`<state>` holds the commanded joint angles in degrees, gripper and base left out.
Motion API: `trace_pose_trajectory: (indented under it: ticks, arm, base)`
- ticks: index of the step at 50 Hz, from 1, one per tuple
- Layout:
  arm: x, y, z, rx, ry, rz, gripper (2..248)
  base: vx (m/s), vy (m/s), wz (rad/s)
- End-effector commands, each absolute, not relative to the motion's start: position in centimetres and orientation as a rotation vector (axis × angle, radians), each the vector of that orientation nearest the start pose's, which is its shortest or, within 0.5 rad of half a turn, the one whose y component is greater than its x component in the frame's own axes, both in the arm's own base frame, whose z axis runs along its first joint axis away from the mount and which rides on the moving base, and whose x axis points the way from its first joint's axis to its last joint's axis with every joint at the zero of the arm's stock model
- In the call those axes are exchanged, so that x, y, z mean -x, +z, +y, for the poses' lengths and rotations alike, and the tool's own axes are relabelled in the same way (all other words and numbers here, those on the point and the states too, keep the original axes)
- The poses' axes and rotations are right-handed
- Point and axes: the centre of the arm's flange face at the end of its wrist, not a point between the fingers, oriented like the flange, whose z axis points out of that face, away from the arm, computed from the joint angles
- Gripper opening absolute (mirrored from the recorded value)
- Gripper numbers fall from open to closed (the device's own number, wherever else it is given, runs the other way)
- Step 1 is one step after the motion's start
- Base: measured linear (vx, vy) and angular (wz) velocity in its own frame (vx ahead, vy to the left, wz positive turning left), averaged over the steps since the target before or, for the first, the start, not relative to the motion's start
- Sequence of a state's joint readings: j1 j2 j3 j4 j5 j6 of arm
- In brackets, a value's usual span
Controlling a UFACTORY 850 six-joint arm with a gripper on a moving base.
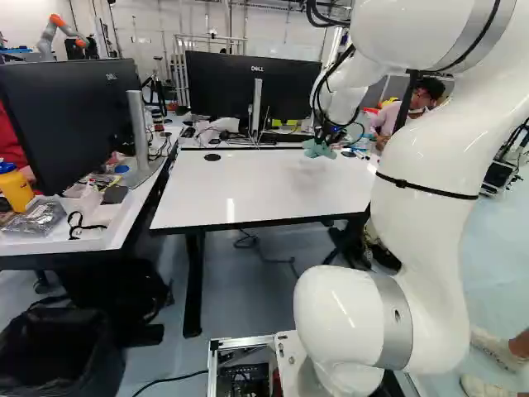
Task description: Clean the table with the green towel
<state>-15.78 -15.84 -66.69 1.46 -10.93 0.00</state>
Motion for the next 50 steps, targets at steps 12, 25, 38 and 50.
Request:
trace_pose_trajectory:
  ticks: [12, 25, 38, 50]
  arm:
    - [-57.8, 51.7, -14.0, 2.992, -1.095, 0.394, 55]
    - [-59.2, 51.7, -11.9, 2.984, -1.098, 0.334, 55]
    - [-60.6, 51.6, -9.8, 2.975, -1.103, 0.276, 55]
    - [-61.4, 51.6, -7.9, 2.966, -1.104, 0.226, 55]
  base:
    - [0.000, 0.000, 0.000]
    - [0.000, 0.000, 0.000]
    - [0.000, 0.000, 0.000]
    - [0.000, 0.000, 0.000]
